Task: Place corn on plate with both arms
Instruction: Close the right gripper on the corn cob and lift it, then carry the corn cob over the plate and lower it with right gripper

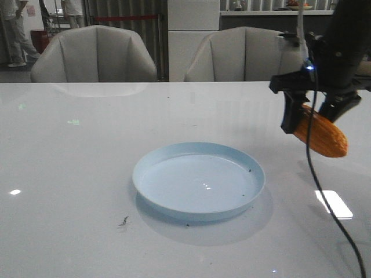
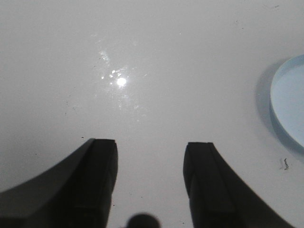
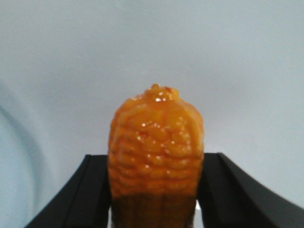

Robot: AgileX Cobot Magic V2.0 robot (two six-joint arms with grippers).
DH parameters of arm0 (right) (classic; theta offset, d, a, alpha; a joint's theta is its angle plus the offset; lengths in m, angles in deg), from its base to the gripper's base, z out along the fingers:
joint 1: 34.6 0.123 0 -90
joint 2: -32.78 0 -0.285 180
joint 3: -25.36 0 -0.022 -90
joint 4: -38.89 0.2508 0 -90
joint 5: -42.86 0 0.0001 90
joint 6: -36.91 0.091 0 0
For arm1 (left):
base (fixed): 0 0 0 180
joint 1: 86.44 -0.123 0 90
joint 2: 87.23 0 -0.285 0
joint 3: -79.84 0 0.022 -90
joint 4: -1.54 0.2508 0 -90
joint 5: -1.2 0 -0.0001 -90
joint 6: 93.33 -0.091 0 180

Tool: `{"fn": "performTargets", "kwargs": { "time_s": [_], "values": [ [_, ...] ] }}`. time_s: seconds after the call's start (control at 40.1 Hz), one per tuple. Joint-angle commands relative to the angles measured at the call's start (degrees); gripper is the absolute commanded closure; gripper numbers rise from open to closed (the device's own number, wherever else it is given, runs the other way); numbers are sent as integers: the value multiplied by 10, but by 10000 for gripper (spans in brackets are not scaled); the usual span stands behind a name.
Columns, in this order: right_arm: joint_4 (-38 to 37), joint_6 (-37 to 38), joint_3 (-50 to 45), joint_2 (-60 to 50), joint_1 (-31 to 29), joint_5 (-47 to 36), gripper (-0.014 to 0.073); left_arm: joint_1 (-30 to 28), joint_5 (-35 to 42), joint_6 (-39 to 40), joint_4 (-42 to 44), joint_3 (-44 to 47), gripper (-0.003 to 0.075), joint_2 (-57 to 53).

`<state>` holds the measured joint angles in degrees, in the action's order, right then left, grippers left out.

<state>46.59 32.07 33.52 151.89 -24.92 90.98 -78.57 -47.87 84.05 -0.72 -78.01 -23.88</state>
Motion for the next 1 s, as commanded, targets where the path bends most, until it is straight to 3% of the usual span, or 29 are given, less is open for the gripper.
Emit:
{"fn": "performTargets", "kwargs": {
  "time_s": [0.0,0.374,0.623,0.748,0.922,0.972],
  "values": [
    [12,-22,46,-38,44,12,410,0,37,6,-10,-15,337,-10],
    [11,-24,60,-26,192,13,410,0,37,6,-11,-15,337,-10],
    [11,-24,61,10,227,12,391,0,37,6,-11,-15,337,-10],
    [10,-24,61,26,231,12,266,0,37,6,-11,-15,337,-10],
    [-32,-25,61,27,231,-15,-19,0,37,6,-11,-15,337,-10],
    [-45,-25,61,27,231,-21,-35,0,37,6,-11,-15,337,-10]
  ]
}}
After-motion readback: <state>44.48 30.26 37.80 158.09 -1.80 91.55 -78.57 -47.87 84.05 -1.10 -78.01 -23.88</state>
